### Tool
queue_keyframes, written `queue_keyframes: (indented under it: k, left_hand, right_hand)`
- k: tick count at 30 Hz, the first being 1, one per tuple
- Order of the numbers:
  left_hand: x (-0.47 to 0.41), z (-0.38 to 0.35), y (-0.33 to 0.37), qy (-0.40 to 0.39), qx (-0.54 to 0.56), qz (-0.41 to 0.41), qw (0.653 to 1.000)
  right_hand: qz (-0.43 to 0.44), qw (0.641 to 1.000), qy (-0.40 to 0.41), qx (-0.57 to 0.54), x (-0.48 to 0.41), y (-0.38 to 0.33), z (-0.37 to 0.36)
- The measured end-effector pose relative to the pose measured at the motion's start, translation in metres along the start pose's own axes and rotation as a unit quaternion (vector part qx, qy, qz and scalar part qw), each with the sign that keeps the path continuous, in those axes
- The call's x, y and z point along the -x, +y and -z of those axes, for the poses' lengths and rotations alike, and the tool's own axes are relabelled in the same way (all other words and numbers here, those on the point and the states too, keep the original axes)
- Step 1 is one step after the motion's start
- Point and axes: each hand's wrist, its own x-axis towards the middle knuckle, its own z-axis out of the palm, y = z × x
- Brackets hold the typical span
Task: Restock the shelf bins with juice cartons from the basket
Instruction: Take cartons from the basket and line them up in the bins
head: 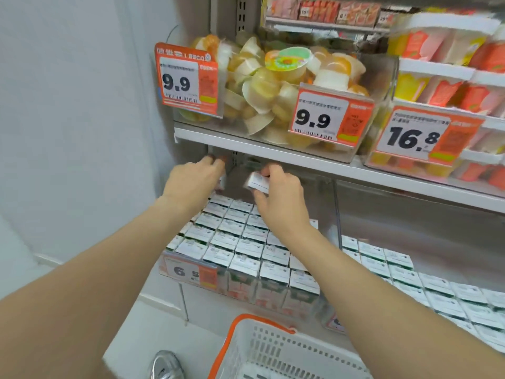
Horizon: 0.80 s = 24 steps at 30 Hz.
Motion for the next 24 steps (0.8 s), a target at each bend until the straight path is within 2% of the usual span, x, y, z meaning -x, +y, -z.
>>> queue_keyframes:
  k: [2, 8, 12, 18, 20, 24]
  left_hand:
    - [-0.013, -0.001, 0.000, -0.021, -0.030, -0.003, 0.999]
    - [-0.033, -0.024, 0.012, -0.123, -0.019, 0.009, 0.992]
    - [-0.032, -0.028, 0.010, -0.173, 0.011, 0.030, 0.984]
    - [-0.001, -0.021, -0.005, -0.150, 0.052, 0.037, 0.987]
    - [0.013, -0.017, -0.006, -0.128, 0.101, 0.034, 0.986]
    - [0.041, 0.003, 0.005, -0.147, 0.178, 0.018, 0.973]
  right_hand:
    - [-0.035, 0.999, -0.026, 0.009, -0.018, -0.001, -0.012]
    - [-0.086, 0.990, -0.109, -0.012, -0.060, 0.002, -0.054]
    - [-0.082, 0.969, -0.231, -0.004, -0.072, -0.001, -0.070]
    - [-0.071, 0.943, -0.325, 0.016, -0.069, 0.000, -0.063]
    - [-0.068, 0.947, -0.312, 0.024, -0.060, -0.001, -0.056]
    - [-0.039, 0.981, -0.186, -0.029, -0.020, -0.015, -0.033]
